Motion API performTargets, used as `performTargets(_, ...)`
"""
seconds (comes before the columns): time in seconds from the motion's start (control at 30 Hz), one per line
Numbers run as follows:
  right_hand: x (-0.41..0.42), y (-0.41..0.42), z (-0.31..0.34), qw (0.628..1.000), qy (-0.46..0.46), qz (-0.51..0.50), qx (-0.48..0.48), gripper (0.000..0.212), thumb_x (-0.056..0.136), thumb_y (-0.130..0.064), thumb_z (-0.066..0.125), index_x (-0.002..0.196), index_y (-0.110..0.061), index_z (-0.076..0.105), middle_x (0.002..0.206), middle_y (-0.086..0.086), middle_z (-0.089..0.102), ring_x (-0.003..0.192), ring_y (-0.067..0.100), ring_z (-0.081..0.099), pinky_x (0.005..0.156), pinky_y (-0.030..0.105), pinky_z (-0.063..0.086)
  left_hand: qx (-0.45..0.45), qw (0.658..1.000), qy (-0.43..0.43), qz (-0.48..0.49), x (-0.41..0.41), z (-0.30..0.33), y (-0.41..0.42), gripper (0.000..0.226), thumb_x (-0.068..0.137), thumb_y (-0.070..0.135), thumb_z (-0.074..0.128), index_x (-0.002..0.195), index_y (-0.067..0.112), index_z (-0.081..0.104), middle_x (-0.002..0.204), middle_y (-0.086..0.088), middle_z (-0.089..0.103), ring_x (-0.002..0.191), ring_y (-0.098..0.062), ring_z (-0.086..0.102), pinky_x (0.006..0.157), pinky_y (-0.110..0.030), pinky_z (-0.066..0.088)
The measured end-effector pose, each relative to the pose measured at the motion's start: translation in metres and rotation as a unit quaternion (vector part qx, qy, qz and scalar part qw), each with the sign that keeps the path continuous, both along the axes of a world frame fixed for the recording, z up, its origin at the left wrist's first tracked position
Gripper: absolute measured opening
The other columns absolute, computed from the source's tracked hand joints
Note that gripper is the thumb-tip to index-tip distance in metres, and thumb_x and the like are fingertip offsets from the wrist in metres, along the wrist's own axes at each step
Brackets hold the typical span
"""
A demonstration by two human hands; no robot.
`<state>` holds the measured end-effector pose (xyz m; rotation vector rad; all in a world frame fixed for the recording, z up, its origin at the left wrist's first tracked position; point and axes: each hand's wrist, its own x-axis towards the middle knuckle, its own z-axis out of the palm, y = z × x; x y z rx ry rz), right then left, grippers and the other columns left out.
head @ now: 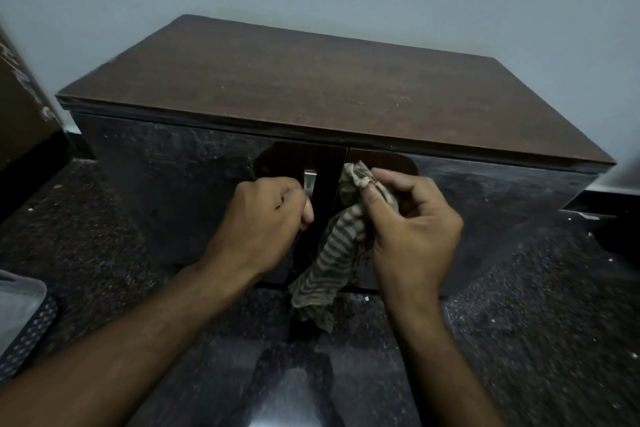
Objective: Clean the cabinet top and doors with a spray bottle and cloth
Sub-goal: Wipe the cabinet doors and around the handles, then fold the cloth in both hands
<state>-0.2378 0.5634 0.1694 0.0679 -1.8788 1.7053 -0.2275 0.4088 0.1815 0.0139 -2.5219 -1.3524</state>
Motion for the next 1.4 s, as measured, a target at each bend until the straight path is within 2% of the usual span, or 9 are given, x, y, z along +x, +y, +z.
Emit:
performTargets(0.23, 0.006, -0.002, 0.025, 0.94, -0.091, 0.157, -0.289, 0.011, 0.083, 0.007, 0.071, 0.087, -0.003, 0.07, 0.068, 0.007, 0.069, 0.048, 0.015, 0.056, 0.039, 0.022, 0.047, -0.199, 0.907, -0.257, -0.268, -0.002, -0.04, -0.005, 0.069, 0.085, 0.015, 0.067, 0.145, 0.027, 0.036, 0.086, 0.01, 0.067, 0.073, 0.0, 0.059, 0.067, -0.012, 0.045)
performTargets(0.4, 0.007, 0.0, 0.028, 0.917, -0.105, 0.207, -0.325, 0.012, 0.085, 0.009, 0.067, 0.088, -0.003, 0.069, 0.071, 0.01, 0.066, 0.047, 0.015, 0.054, 0.039, 0.021, 0.043, -0.165, 0.895, -0.315, -0.268, -0.007, -0.054, -0.002, 0.034, 0.083, 0.031, 0.073, 0.114, 0.031, 0.06, 0.102, 0.001, 0.073, 0.093, -0.014, 0.068, 0.089, -0.035, 0.055)
performTargets(0.5, 0.001, 0.021, 0.025, 0.925, -0.133, 0.194, -0.299, 0.019, 0.085, 0.011, 0.062, 0.081, -0.007, 0.067, 0.069, 0.007, 0.065, 0.052, 0.014, 0.056, 0.042, 0.023, 0.044, 0.036, 0.888, -0.408, -0.21, -0.003, -0.052, 0.001, 0.014, 0.097, 0.008, 0.049, 0.103, 0.012, 0.062, 0.099, -0.02, 0.073, 0.082, -0.032, 0.071, 0.078, -0.047, 0.06)
performTargets(0.73, -0.011, 0.06, -0.048, 0.856, -0.436, 0.211, -0.181, 0.052, 0.048, -0.008, 0.069, 0.099, 0.0, 0.062, 0.095, 0.019, 0.052, 0.08, 0.034, 0.048, 0.062, 0.034, 0.038, 0.274, 0.886, -0.347, -0.143, -0.004, -0.023, 0.005, 0.019, 0.1, 0.006, 0.037, 0.099, 0.002, 0.055, 0.102, -0.031, 0.068, 0.085, -0.043, 0.069, 0.076, -0.045, 0.06)
performTargets(0.83, -0.007, 0.051, -0.068, 0.824, -0.495, 0.25, -0.117, 0.023, 0.086, -0.02, 0.066, 0.1, -0.003, 0.071, 0.094, 0.02, 0.068, 0.071, 0.026, 0.062, 0.057, 0.032, 0.051, 0.339, 0.885, -0.289, -0.139, -0.005, -0.019, 0.01, 0.029, 0.097, 0.007, 0.039, 0.112, -0.012, 0.055, 0.107, -0.03, 0.067, 0.086, -0.035, 0.069, 0.075, -0.043, 0.061)
performTargets(1.03, 0.007, 0.034, -0.08, 0.758, -0.497, 0.372, -0.201, 0.045, 0.098, -0.048, 0.043, 0.127, -0.022, 0.066, 0.125, 0.011, 0.07, 0.118, 0.034, 0.064, 0.1, 0.062, 0.045, 0.38, 0.868, -0.276, -0.161, -0.003, -0.023, 0.01, 0.036, 0.095, 0.01, 0.036, 0.112, -0.017, 0.055, 0.116, -0.027, 0.067, 0.108, -0.039, 0.065, 0.086, -0.046, 0.058)
performTargets(1.17, 0.008, 0.037, -0.074, 0.699, -0.423, 0.396, -0.42, 0.055, 0.101, -0.036, 0.036, 0.14, 0.0, 0.053, 0.142, 0.026, 0.054, 0.134, 0.041, 0.05, 0.113, 0.059, 0.036, 0.239, 0.926, -0.26, -0.132, -0.005, -0.023, 0.002, 0.031, 0.091, 0.02, 0.047, 0.102, -0.002, 0.065, 0.105, -0.017, 0.071, 0.103, -0.033, 0.068, 0.086, -0.048, 0.058)
performTargets(1.27, 0.007, 0.034, -0.065, 0.72, -0.397, 0.414, -0.391, 0.061, 0.103, -0.042, 0.044, 0.142, 0.005, 0.048, 0.146, 0.029, 0.048, 0.138, 0.039, 0.044, 0.117, 0.05, 0.033, 0.022, 0.969, -0.225, -0.099, -0.006, -0.026, -0.006, 0.02, 0.088, 0.031, 0.059, 0.08, 0.015, 0.066, 0.077, -0.002, 0.068, 0.077, -0.02, 0.065, 0.079, -0.046, 0.056)
performTargets(1.4, 0.007, 0.018, -0.061, 0.753, -0.36, 0.442, -0.328, 0.045, 0.091, -0.01, 0.065, 0.132, 0.007, 0.057, 0.139, 0.036, 0.05, 0.119, 0.041, 0.057, 0.106, 0.053, 0.043, 0.014, 0.967, -0.244, -0.076, -0.001, -0.018, -0.015, 0.011, 0.089, 0.034, 0.059, 0.086, 0.025, 0.065, 0.081, 0.003, 0.067, 0.08, -0.018, 0.063, 0.071, -0.038, 0.054)
